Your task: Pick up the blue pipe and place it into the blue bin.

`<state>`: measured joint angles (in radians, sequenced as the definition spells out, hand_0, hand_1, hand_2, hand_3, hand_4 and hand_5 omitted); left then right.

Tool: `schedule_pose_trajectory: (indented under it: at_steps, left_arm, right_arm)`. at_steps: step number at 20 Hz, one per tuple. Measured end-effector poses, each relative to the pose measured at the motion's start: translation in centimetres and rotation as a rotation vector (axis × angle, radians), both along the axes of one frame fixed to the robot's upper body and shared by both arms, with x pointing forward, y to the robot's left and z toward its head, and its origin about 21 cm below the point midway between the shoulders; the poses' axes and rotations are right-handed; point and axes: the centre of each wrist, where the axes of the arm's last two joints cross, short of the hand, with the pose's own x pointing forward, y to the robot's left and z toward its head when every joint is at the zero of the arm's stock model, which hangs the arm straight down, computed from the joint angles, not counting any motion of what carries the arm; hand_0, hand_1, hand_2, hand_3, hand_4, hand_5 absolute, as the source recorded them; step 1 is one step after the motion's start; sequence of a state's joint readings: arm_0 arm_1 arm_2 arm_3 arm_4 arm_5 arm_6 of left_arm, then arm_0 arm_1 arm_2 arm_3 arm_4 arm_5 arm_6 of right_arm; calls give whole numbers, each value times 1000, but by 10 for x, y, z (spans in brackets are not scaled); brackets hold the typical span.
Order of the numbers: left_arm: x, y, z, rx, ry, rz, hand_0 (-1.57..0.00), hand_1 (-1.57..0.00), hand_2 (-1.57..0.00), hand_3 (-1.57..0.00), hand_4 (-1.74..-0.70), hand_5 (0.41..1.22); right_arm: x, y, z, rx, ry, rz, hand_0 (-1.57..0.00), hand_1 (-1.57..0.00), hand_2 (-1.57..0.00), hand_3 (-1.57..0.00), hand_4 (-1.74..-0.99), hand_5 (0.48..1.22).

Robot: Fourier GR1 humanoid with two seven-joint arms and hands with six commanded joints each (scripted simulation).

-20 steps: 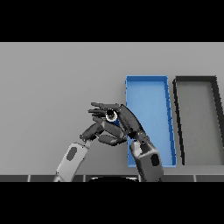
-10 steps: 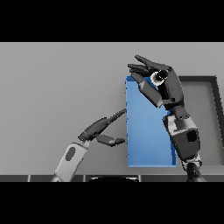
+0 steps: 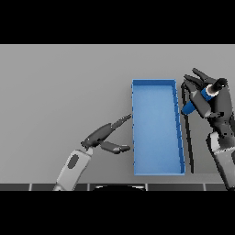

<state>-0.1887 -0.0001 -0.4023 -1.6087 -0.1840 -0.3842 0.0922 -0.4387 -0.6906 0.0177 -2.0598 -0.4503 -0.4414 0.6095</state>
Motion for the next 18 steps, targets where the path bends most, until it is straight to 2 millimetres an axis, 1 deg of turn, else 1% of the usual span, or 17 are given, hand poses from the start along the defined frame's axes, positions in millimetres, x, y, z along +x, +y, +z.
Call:
schedule_pose_trajectory:
  at_steps: [1,2,4,7,9,10,11,12,13,14,15,16,17,18]
  left_arm:
    - [0,-3,-3,12,12,3,1,1,1,1,-866,420]
    - [0,0,-4,12,13,8,1,1,1,1,-870,421]
    - [-2,0,-6,-4,19,1,1,1,1,1,-877,422]
    - [-3,0,-5,-11,26,5,1,1,1,1,-880,427]
    - [-6,-2,-5,-12,27,1,1,1,1,1,-882,427]
    - [-5,-3,-5,-5,34,-2,1,1,1,1,-884,425]
    - [-5,-1,-5,-10,34,-1,1,1,1,1,-887,423]
    - [-5,0,-5,-7,37,-1,1,1,1,1,-888,422]
    - [-5,1,-4,-7,31,-2,1,1,1,1,-887,420]
    - [-7,2,-4,-5,29,1,1,1,1,1,-886,420]
    - [-5,-3,-1,-1,26,-1,1,1,1,1,-885,420]
    - [-7,0,-4,4,31,-1,1,1,1,1,-883,421]
    - [-9,-1,-5,1,27,-5,1,1,1,1,-883,421]
    - [-10,1,-4,-4,31,-4,1,1,1,1,-882,421]
  right_arm:
    - [-7,-3,-12,8,43,-25,-1571,-1571,-1571,-1571,-1741,1221]
    - [-9,-8,-21,14,62,-53,-1571,-1571,-1571,-1571,-1741,1221]
    - [-16,-18,-49,38,174,-123,-1571,-1571,-1571,-1571,-1741,1221]
    - [-30,-26,-87,86,326,-225,-1571,-1571,-1571,-1571,-1741,1221]
    - [-41,-28,-108,98,421,-287,-1571,-1571,-1571,-1571,-1741,1221]
    - [-46,-25,-120,109,469,-312,-1571,-1571,-1571,-1571,-1741,1221]
    - [-50,-24,-128,97,503,-339,-1571,-1571,-1571,-1508,-1741,1221]
    - [-54,-21,-133,97,535,-366,-1571,-1571,-1571,-1521,-1741,1221]
    - [-58,-18,-140,109,565,-392,-1571,-1571,-1571,-1255,-1741,1221]
    - [-61,-17,-144,100,584,-407,-1571,-1571,-1571,-1127,-1741,1221]
    - [-66,-14,-149,77,617,-420,-1571,-1571,-1571,-1024,-1741,1221]
    - [-66,-12,-153,64,637,-426,-1571,-1571,-1571,-908,-1741,1221]
    - [-66,-11,-153,50,652,-427,-1571,-1548,-1571,-847,-1741,1221]
    - [-67,-10,-157,53,679,-431,-1465,-1336,-1339,-788,-1678,1221]
